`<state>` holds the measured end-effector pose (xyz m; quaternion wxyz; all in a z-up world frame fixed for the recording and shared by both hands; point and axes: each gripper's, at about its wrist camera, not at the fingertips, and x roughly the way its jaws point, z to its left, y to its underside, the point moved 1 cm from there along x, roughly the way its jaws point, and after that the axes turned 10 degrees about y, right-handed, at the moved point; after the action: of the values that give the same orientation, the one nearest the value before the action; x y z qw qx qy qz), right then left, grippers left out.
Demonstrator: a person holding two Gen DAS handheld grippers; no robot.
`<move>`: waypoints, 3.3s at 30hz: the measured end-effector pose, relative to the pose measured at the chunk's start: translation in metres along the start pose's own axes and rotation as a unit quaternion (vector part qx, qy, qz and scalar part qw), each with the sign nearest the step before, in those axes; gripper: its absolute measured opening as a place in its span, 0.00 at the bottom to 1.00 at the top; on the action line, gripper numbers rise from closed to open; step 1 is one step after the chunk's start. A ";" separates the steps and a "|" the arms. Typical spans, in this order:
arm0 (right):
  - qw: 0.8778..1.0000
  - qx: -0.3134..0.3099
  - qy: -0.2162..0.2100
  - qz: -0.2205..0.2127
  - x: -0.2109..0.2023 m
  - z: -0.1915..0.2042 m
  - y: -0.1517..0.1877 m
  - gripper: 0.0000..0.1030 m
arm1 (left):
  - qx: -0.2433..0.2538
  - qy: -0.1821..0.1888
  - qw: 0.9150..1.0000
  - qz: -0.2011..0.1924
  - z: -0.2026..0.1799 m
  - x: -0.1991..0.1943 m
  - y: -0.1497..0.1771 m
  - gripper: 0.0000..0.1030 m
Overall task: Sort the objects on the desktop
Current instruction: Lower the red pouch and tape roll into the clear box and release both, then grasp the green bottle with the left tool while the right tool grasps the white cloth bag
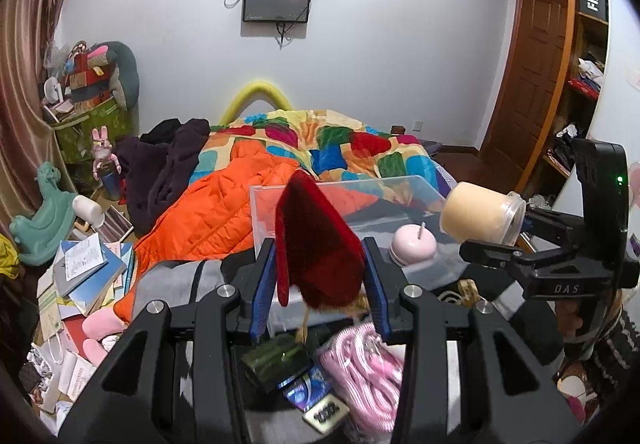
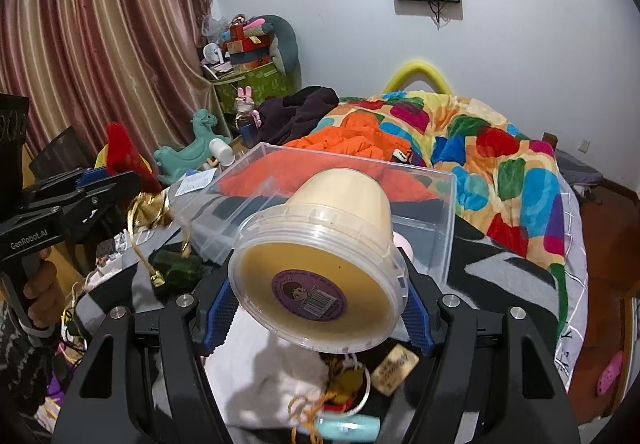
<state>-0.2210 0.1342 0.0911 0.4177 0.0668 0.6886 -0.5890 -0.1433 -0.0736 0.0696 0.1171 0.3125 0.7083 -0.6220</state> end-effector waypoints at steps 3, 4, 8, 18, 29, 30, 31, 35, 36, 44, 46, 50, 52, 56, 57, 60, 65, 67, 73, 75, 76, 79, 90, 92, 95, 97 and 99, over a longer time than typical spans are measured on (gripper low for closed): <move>1.000 0.004 -0.001 0.007 0.011 0.000 -0.002 0.64 | -0.010 0.002 1.000 0.009 0.010 0.016 -0.004 0.40; 1.000 0.005 -0.001 0.009 0.016 0.000 -0.003 0.64 | -0.014 0.004 1.000 0.014 0.014 0.022 -0.005 0.40; 1.000 0.003 -0.006 0.017 0.030 0.003 -0.008 0.64 | -0.026 0.002 0.999 0.027 0.024 0.044 -0.006 0.40; 0.999 -0.010 -0.009 0.036 0.060 0.014 -0.015 0.64 | -0.013 -0.001 0.998 0.065 0.025 0.084 0.001 0.40; 0.997 -0.015 -0.017 0.072 0.084 0.018 -0.008 0.64 | -0.026 0.015 0.995 0.096 0.034 0.105 0.010 0.46; 0.997 -0.015 -0.018 0.073 0.085 0.017 -0.008 0.64 | -0.025 0.016 0.995 0.096 0.034 0.105 0.010 0.47; 0.997 -0.015 -0.018 0.075 0.086 0.017 -0.008 0.64 | -0.025 0.017 0.995 0.097 0.034 0.106 0.010 0.49; 0.996 -0.015 -0.020 0.083 0.087 0.018 -0.008 0.64 | -0.021 0.026 0.995 0.099 0.028 0.106 0.012 0.60; 0.996 -0.015 -0.020 0.084 0.088 0.018 -0.008 0.64 | -0.019 0.024 0.995 0.098 0.027 0.106 0.012 0.60; 0.997 -0.053 0.017 0.051 0.070 0.027 -0.009 0.64 | -0.017 0.030 0.996 0.088 0.025 0.097 0.010 0.72; 0.997 -0.056 0.017 0.049 0.067 0.028 -0.009 0.64 | -0.016 0.025 0.996 0.083 0.026 0.094 0.009 0.72; 0.998 -0.052 0.014 0.044 0.059 0.027 -0.007 0.64 | -0.018 0.028 0.996 0.084 0.024 0.091 0.010 0.72; 0.998 -0.049 0.014 0.042 0.055 0.028 -0.007 0.64 | -0.018 0.032 0.996 0.086 0.023 0.086 0.012 0.72; 0.998 -0.058 0.013 0.032 0.042 0.031 -0.004 0.65 | -0.015 0.034 0.996 0.077 0.020 0.071 0.014 0.74; 0.998 -0.061 0.014 0.029 0.040 0.032 -0.003 0.66 | -0.013 0.033 0.997 0.074 0.019 0.067 0.014 0.76; 0.997 -0.073 0.020 0.018 0.027 0.037 0.001 0.72 | 0.000 0.021 0.998 0.067 0.015 0.053 0.016 0.81; 0.996 -0.087 0.023 0.005 0.007 0.040 0.009 0.77 | 0.009 0.013 0.998 0.062 0.012 0.036 0.021 0.86; 0.995 -0.093 0.028 0.000 -0.001 0.041 0.012 0.79 | 0.004 0.018 0.998 0.065 0.013 0.029 0.024 0.86; 0.994 -0.105 0.033 -0.012 -0.021 0.041 0.022 0.79 | 0.004 0.001 0.998 0.066 0.017 0.013 0.033 0.87; 0.994 -0.105 0.032 -0.013 -0.025 0.040 0.027 0.80 | 0.000 -0.004 0.998 0.068 0.021 0.010 0.037 0.87; 0.994 -0.106 0.031 -0.013 -0.026 0.040 0.030 0.80 | -0.005 -0.004 0.997 0.072 0.024 0.009 0.039 0.87; 0.994 -0.105 0.035 -0.012 -0.028 0.037 0.039 0.82 | -0.017 -0.008 0.996 0.085 0.033 0.010 0.046 0.87; 0.996 -0.086 0.020 -0.009 -0.033 0.032 0.062 0.82 | -0.050 -0.021 0.989 0.135 0.056 0.034 0.080 0.87; 0.996 -0.090 0.010 0.000 -0.028 0.038 0.066 0.82 | -0.058 -0.016 0.988 0.142 0.058 0.040 0.083 0.87; 0.995 -0.103 0.003 0.004 -0.021 0.047 0.070 0.82 | -0.063 -0.012 0.987 0.150 0.057 0.049 0.086 0.87; 0.994 -0.109 -0.005 0.008 -0.017 0.053 0.073 0.82 | -0.062 -0.013 0.986 0.153 0.055 0.054 0.086 0.87; 0.993 -0.115 -0.013 0.014 -0.011 0.058 0.075 0.82 | -0.064 -0.012 0.985 0.159 0.054 0.060 0.087 0.87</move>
<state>-0.1415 0.1103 0.0442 0.4396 0.0198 0.7452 -0.5010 -0.1506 -0.1051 -0.0446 0.2429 0.4057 0.6862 -0.5528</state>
